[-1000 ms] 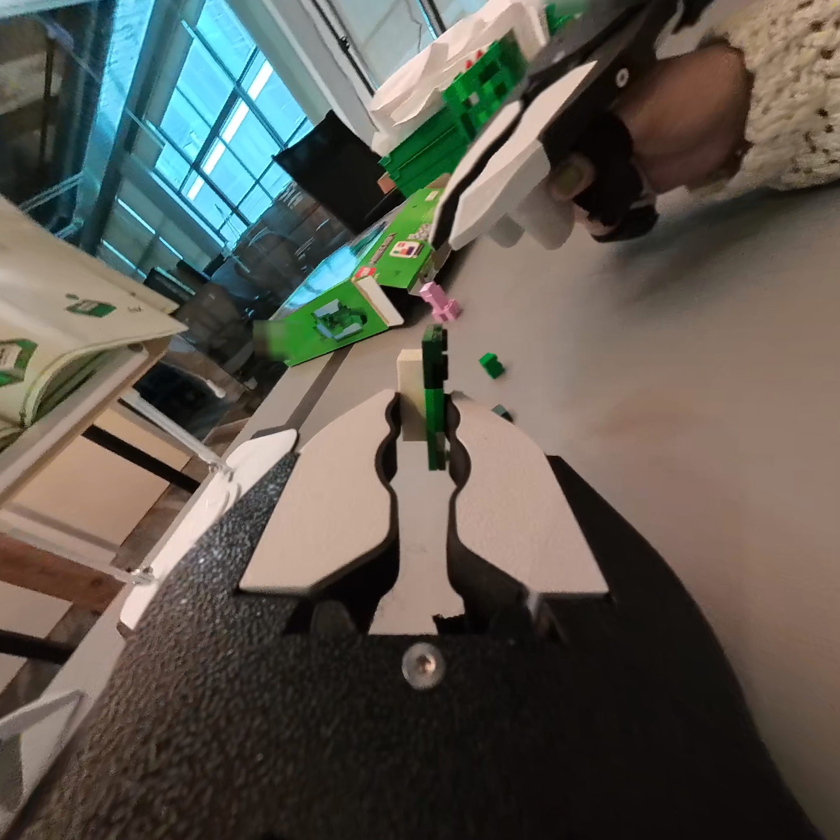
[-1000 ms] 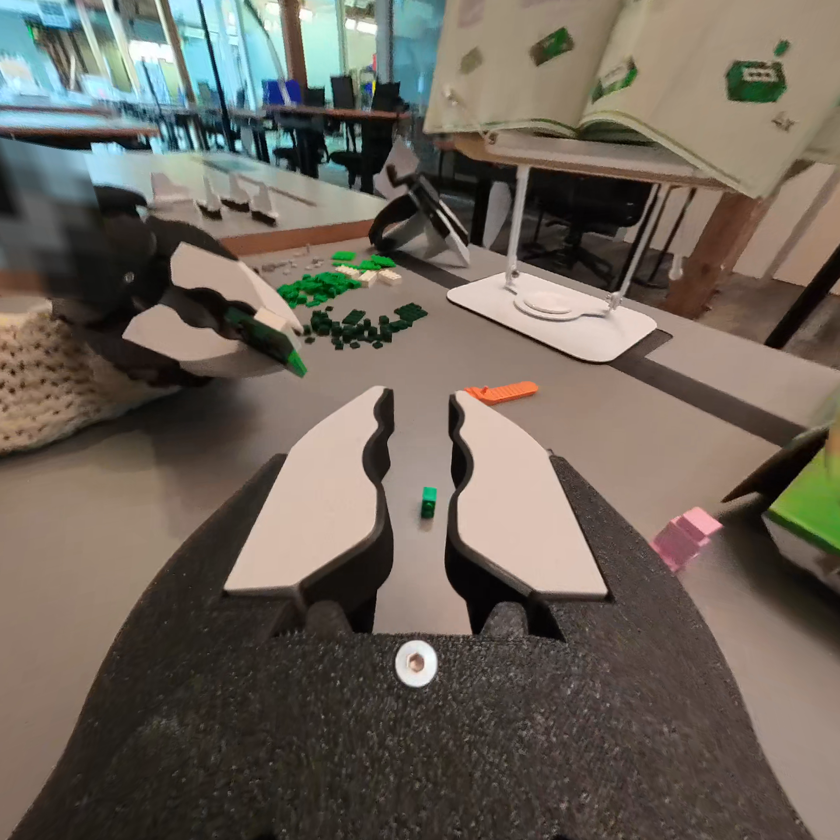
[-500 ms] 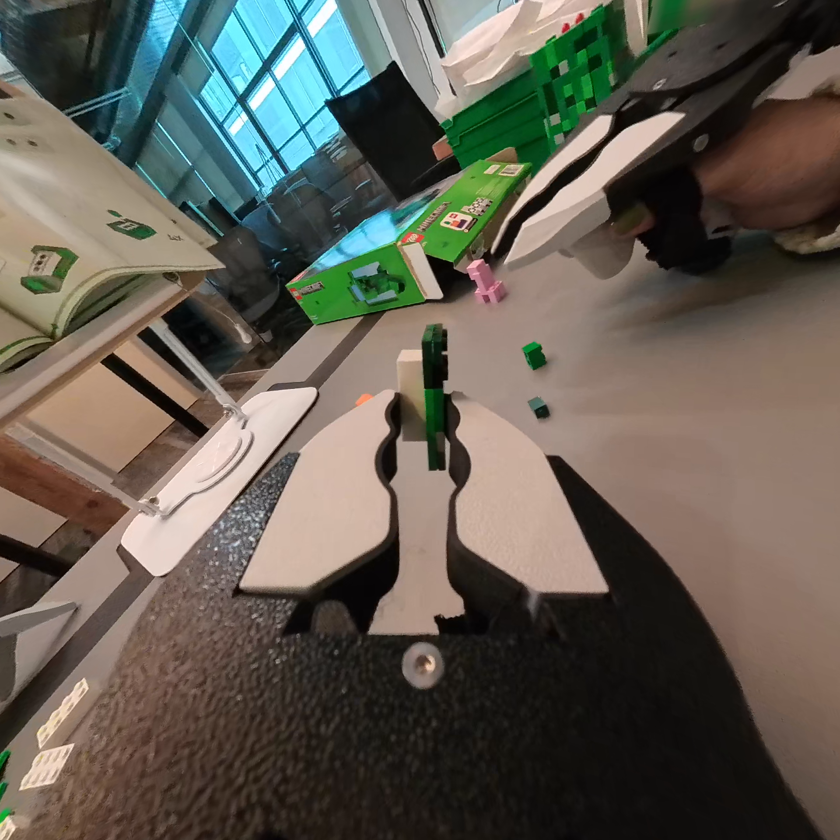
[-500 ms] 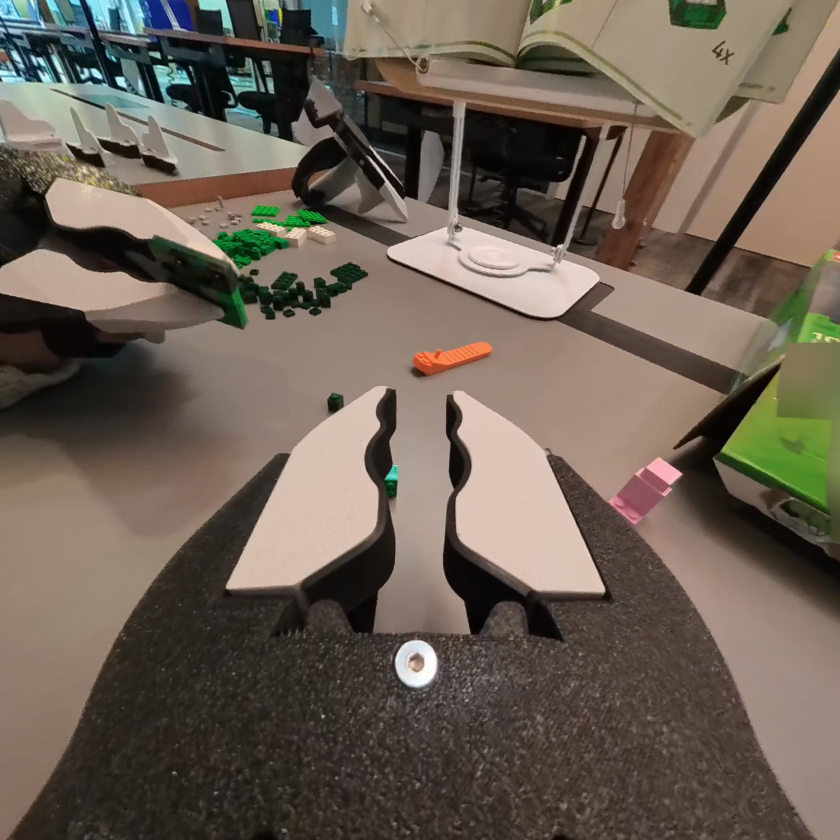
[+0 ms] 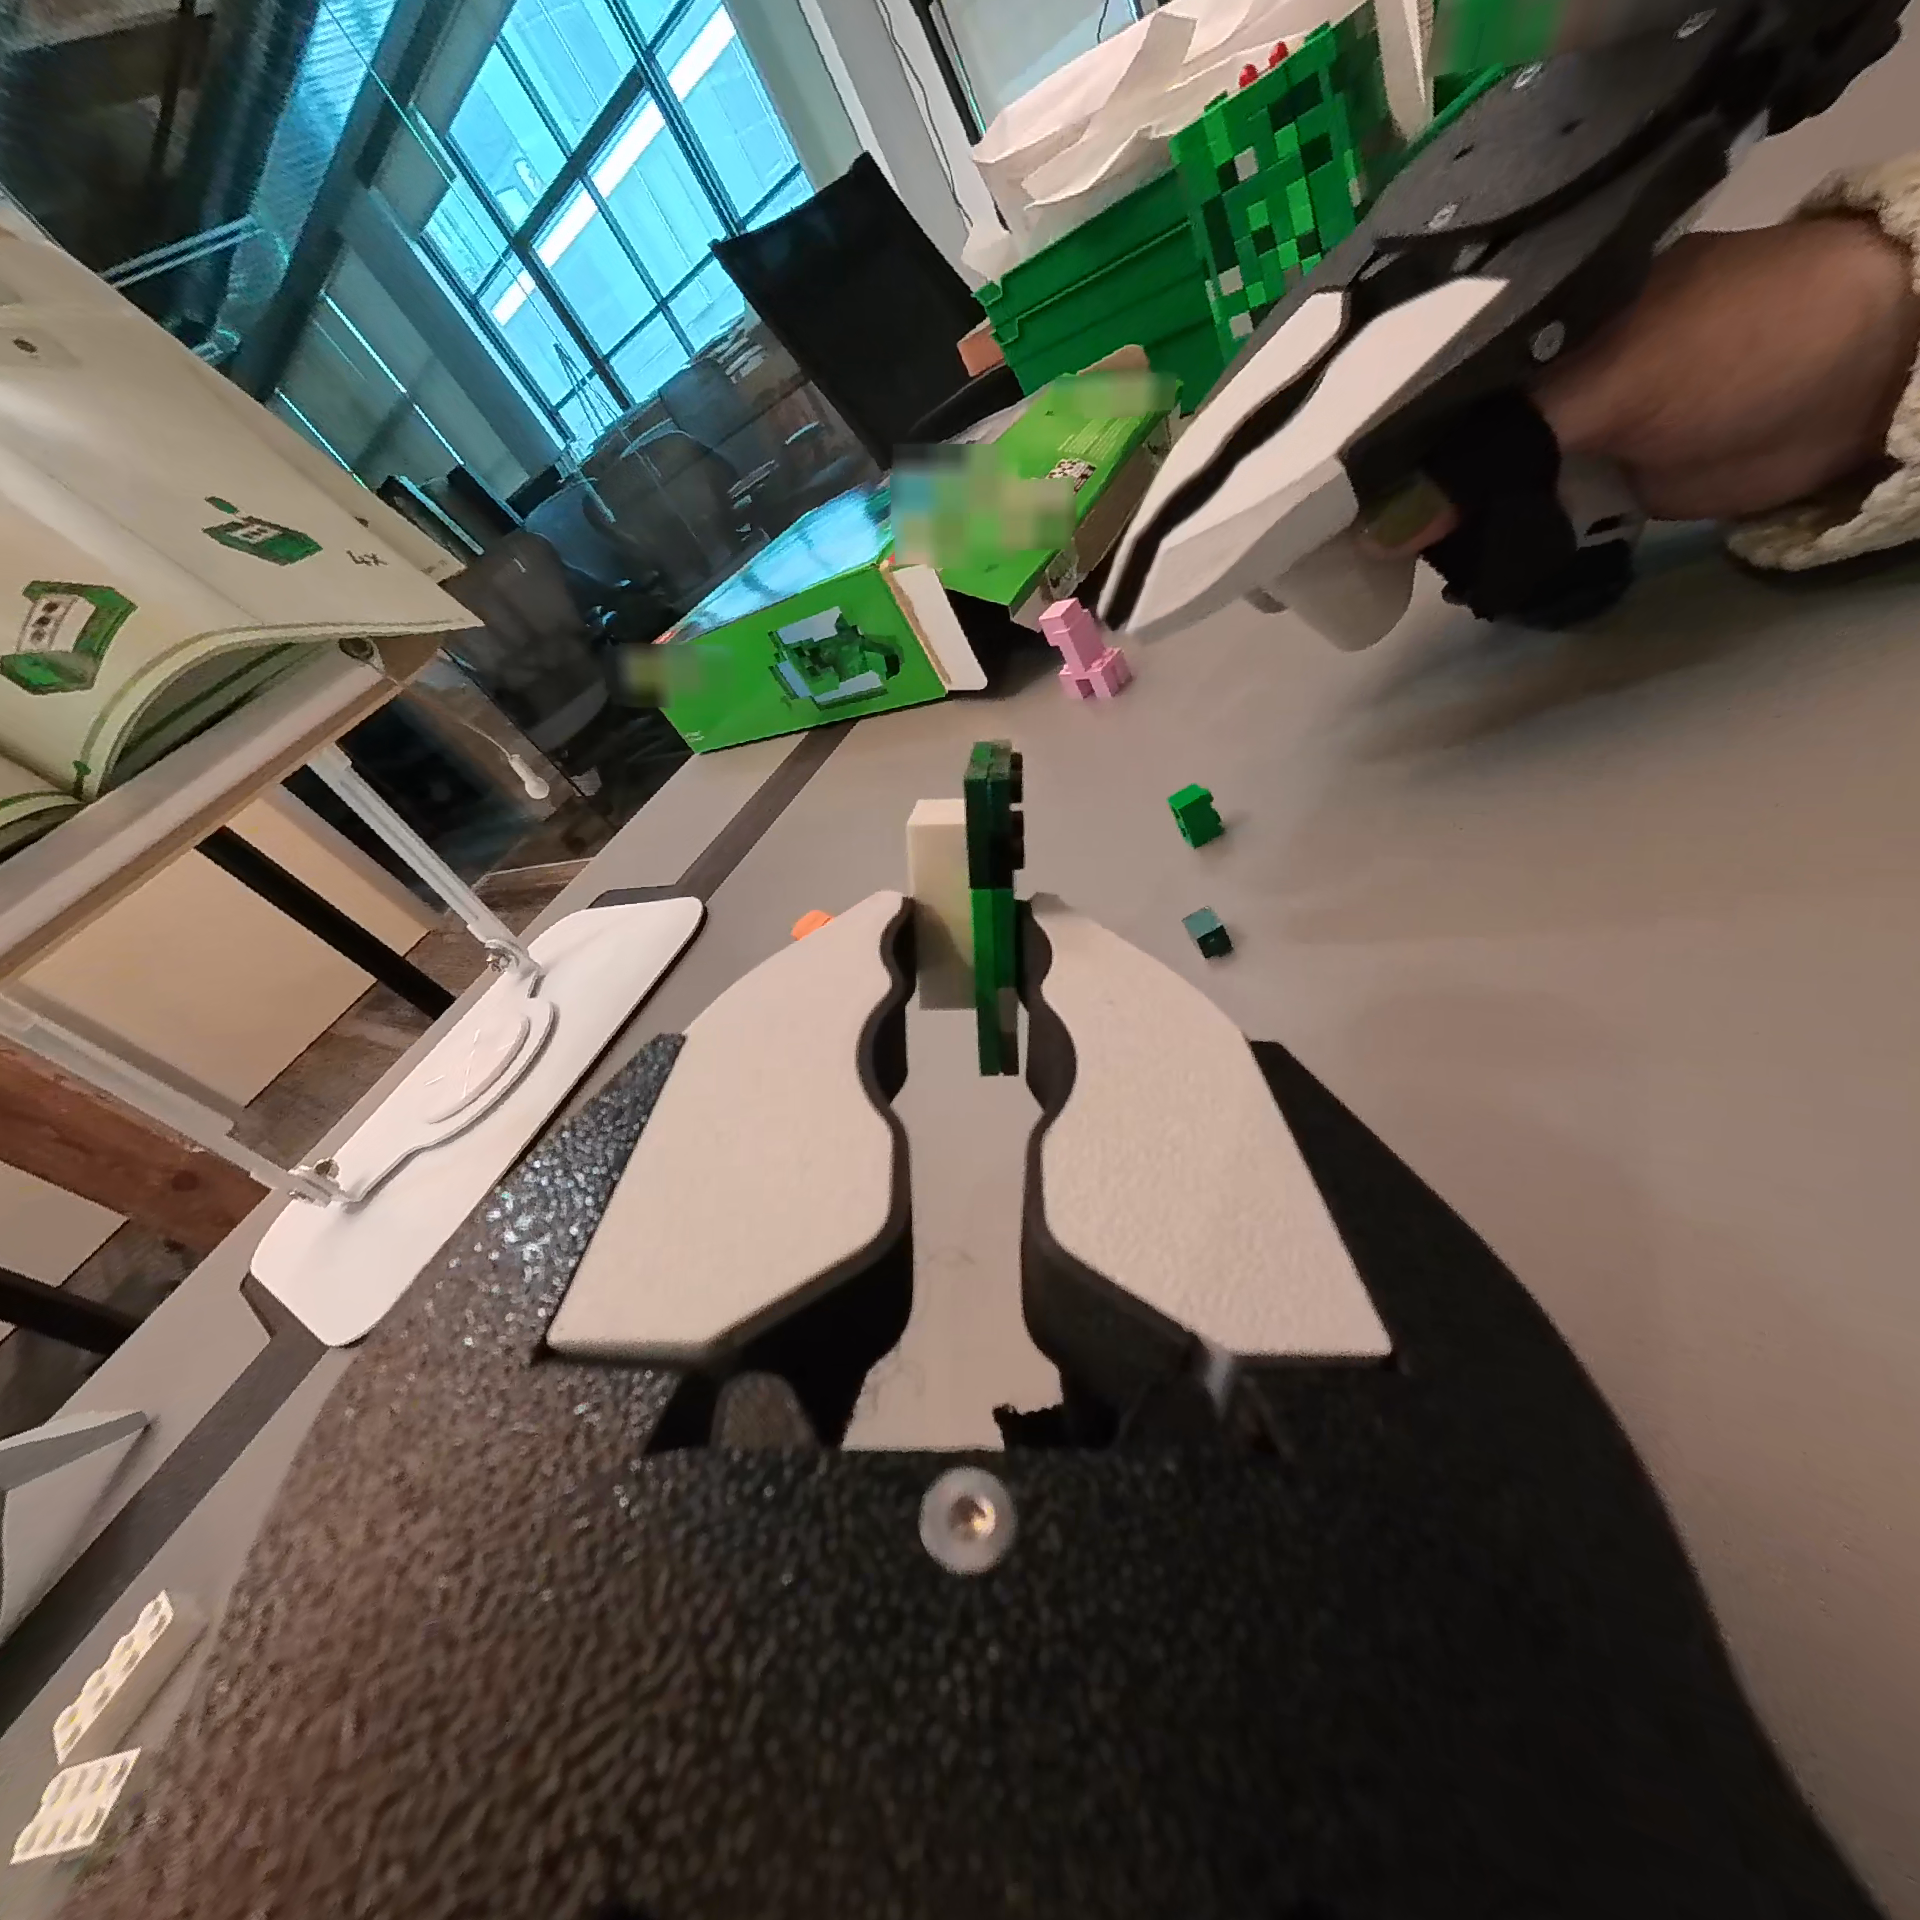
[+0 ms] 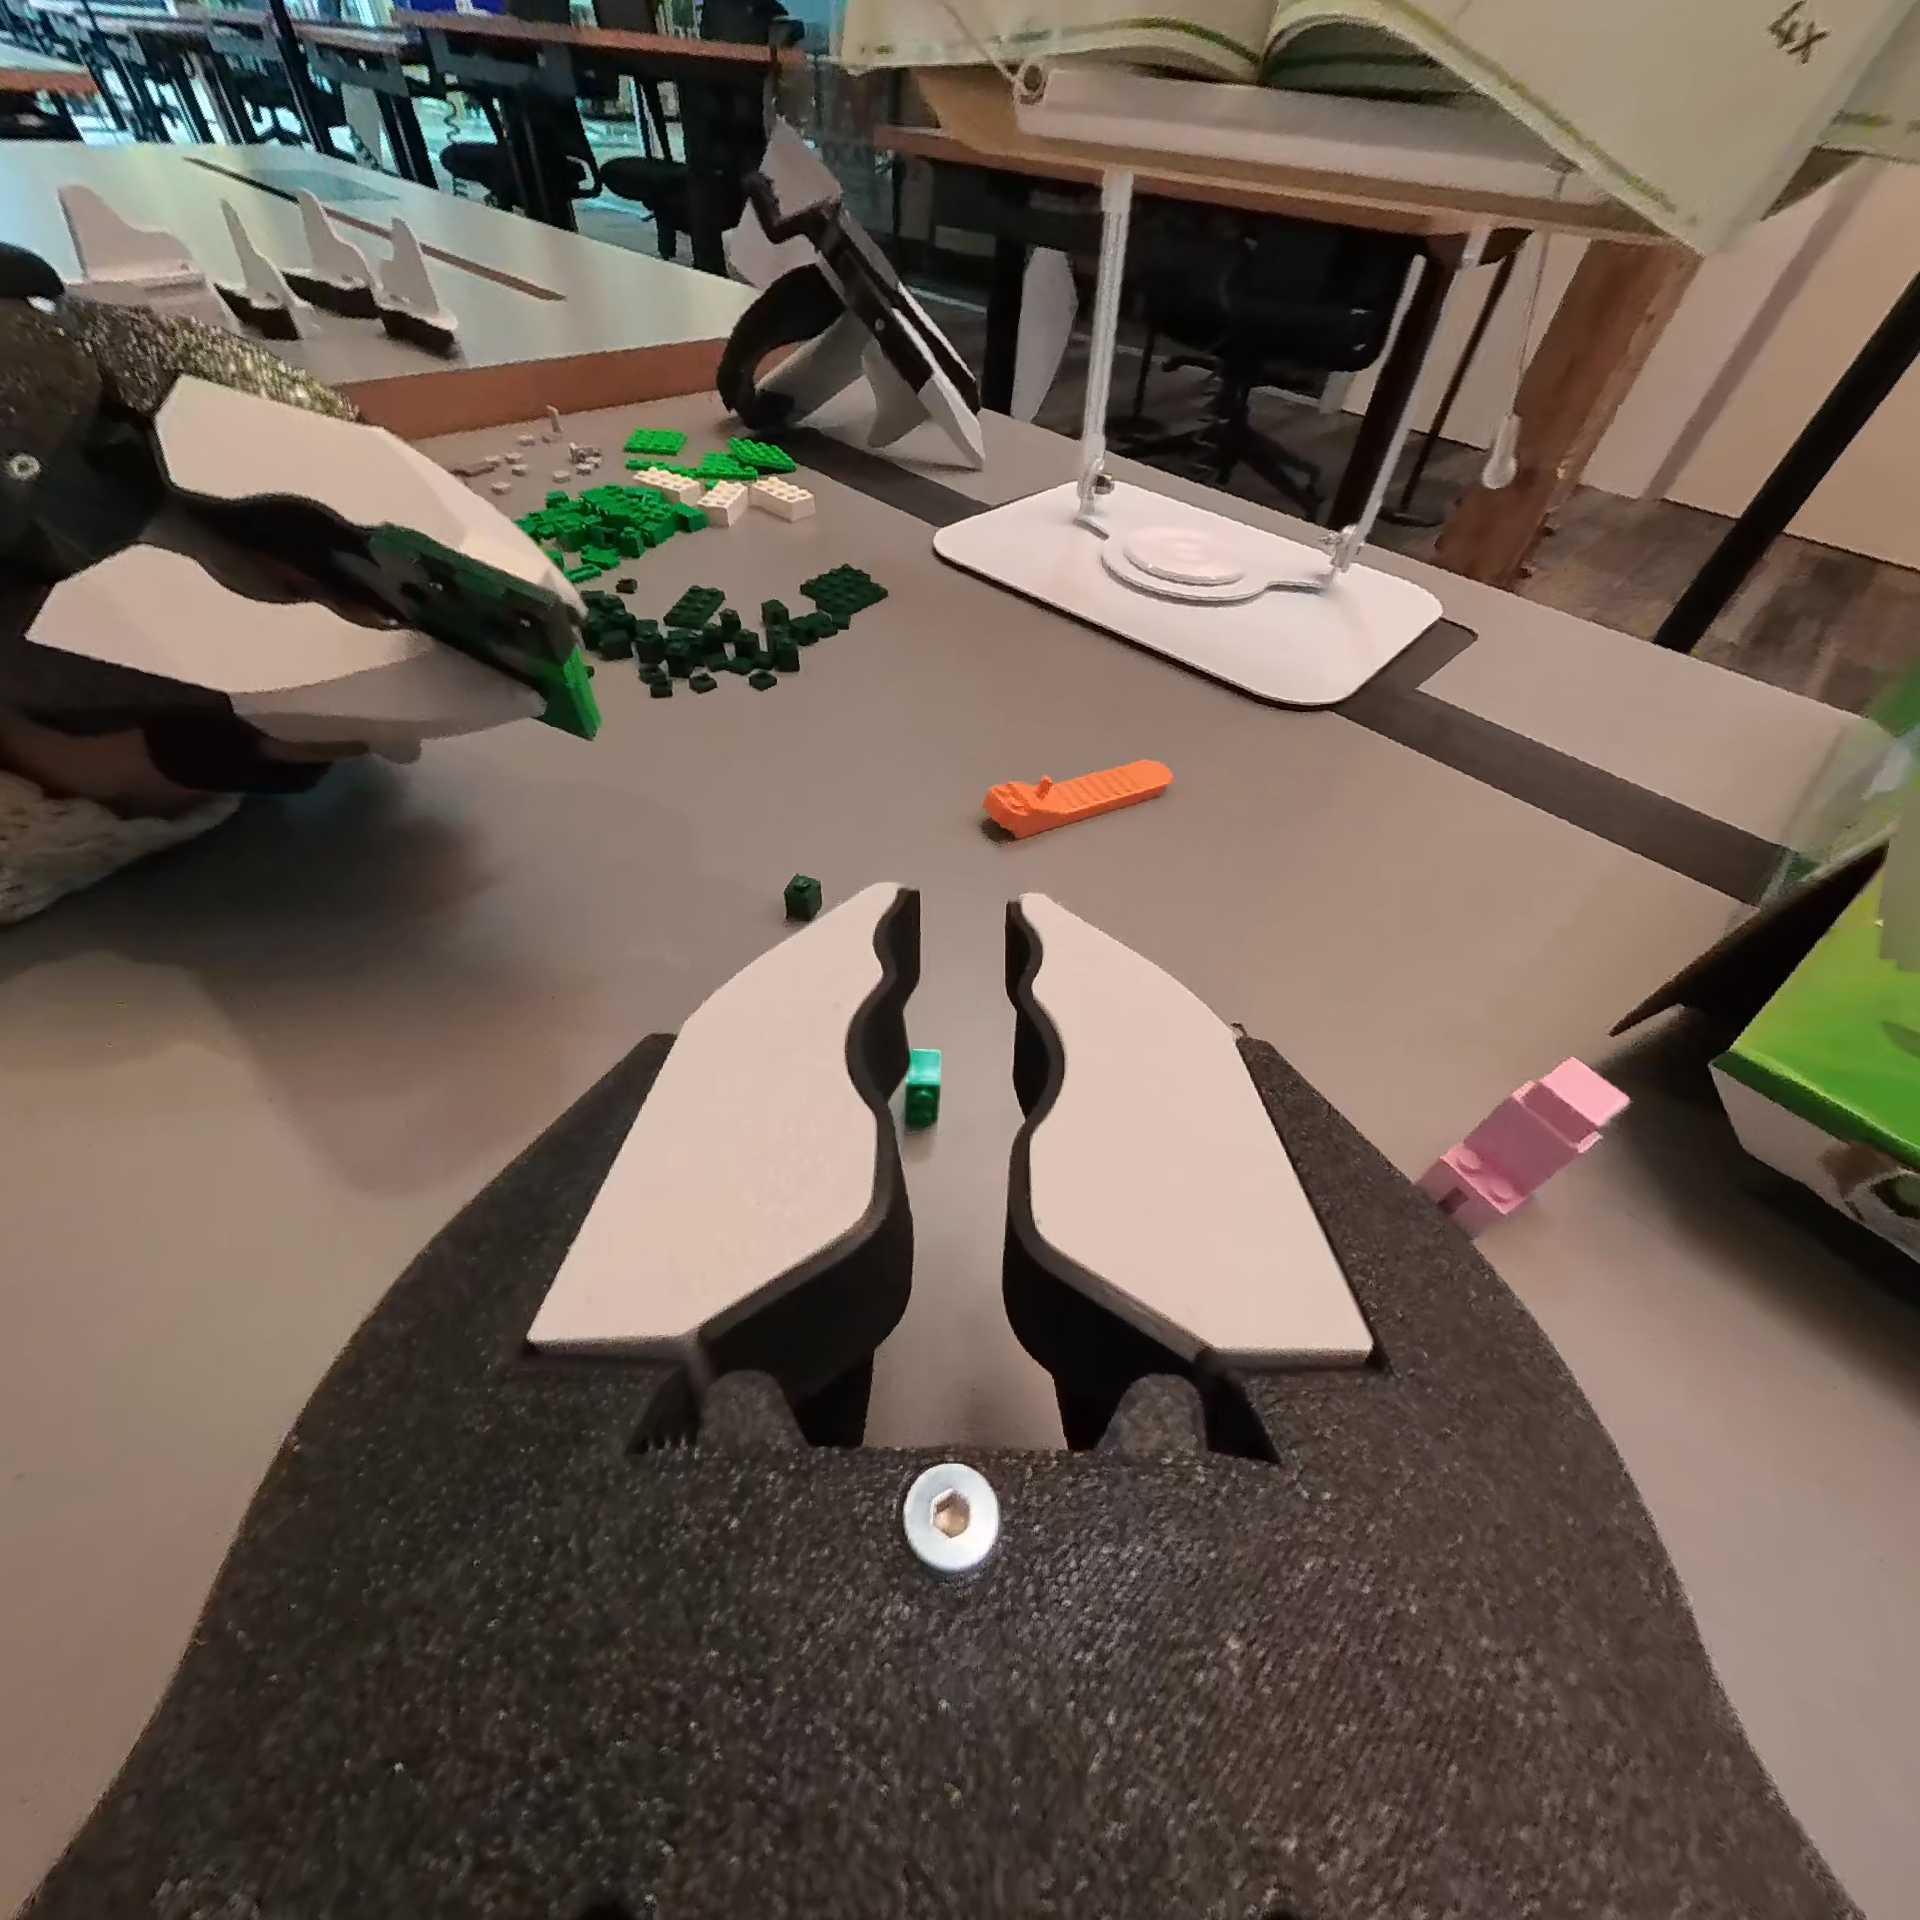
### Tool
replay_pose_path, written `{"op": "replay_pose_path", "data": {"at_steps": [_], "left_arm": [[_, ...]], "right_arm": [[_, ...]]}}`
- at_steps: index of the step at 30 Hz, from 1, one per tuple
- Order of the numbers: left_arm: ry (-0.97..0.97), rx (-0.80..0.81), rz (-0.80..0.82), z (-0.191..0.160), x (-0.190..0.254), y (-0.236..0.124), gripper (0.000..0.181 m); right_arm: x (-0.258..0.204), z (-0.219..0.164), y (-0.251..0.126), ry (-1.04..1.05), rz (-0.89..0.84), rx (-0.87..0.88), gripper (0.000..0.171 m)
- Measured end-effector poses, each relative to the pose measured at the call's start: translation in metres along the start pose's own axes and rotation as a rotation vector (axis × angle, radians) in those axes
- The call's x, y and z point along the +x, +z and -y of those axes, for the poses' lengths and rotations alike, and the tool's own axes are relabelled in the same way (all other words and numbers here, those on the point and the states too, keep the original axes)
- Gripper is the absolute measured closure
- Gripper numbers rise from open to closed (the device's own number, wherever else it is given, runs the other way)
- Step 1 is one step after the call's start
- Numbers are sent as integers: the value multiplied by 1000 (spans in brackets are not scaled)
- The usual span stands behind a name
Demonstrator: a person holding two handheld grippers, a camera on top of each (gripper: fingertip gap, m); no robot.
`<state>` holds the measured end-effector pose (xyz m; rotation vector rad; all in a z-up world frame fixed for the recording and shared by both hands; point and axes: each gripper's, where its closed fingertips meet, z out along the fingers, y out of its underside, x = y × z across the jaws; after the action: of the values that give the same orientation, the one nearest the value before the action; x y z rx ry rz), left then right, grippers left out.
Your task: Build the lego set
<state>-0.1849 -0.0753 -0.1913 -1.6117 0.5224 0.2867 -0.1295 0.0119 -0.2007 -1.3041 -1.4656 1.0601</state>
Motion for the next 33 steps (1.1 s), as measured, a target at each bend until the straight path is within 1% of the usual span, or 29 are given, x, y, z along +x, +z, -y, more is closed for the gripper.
{"op": "replay_pose_path", "data": {"at_steps": [4,7,9,11,13,15,18,20,22,26,29,31,33], "left_arm": [[9,12,2,2,0,-1,164],[57,23,-9,1,0,-2,164],[130,21,-10,-2,-1,-4,164],[251,-5,-8,-7,-1,-5,164],[386,-46,-14,-15,2,-4,164],[468,-69,-28,-19,7,-2,164],[498,-71,-58,-20,14,0,164],[504,-74,-58,-21,14,0,164],[506,-74,-56,-20,14,1,164],[527,-86,-68,-22,18,2,164],[530,-74,-86,-21,21,1,164],[533,-74,-88,-21,21,0,164],[553,-83,-78,-22,19,0,164]], "right_arm": [[-5,-3,3,-50,6,-32,157],[-9,-6,5,-82,11,-55,157],[-12,-7,6,-106,18,-65,157],[-18,-8,6,-133,45,-72,158],[-26,-10,6,-170,81,-77,167],[-31,-14,6,-196,107,-106,167],[-43,-35,8,-209,173,-257,165],[-47,-47,10,-208,177,-345,163],[-50,-53,13,-222,170,-390,161],[-61,-51,16,-255,211,-383,160],[-69,-49,13,-286,290,-354,153],[-65,-45,14,-309,314,-345,153],[-59,-41,18,-317,357,-371,153]]}}
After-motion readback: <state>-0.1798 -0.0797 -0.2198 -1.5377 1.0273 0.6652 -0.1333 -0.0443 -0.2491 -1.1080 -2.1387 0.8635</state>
